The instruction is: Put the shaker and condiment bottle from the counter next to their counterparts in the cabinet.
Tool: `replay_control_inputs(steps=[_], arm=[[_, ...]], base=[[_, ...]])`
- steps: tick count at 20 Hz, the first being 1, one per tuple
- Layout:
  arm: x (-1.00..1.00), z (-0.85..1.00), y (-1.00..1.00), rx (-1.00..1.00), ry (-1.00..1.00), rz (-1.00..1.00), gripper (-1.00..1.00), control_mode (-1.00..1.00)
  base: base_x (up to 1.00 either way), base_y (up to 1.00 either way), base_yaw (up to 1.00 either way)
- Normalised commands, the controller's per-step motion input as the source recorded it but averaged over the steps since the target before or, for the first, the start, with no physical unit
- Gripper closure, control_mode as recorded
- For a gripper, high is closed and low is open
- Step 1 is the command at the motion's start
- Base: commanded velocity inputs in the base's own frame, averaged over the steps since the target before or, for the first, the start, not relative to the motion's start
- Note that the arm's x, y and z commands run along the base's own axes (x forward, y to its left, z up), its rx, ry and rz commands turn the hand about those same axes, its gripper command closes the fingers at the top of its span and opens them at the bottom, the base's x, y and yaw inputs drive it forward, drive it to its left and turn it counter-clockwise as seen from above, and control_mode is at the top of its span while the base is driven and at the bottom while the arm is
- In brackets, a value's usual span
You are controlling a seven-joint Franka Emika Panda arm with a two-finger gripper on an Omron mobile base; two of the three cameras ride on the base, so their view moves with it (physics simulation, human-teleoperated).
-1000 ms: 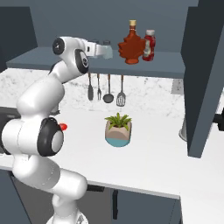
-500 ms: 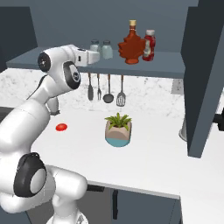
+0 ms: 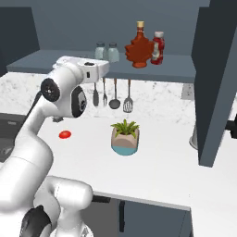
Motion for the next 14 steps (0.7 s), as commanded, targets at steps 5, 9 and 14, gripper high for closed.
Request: replay_control_inputs(steps=[5, 9, 14], arm=[[-1.0, 0.49, -0.68, -0.17, -0.14, 0.24, -1.0, -1.0], [-1.0, 0.19, -0.72, -0.2, -0.05, 0.24, -1.0, -1.0], [-1.0, -0.02, -0.61, -0.2, 0.0, 0.2, -1.0, -1.0]], base=[[0.0, 0.0, 0.0], [0.0, 0.0, 0.0], [0.0, 0.0, 0.0]])
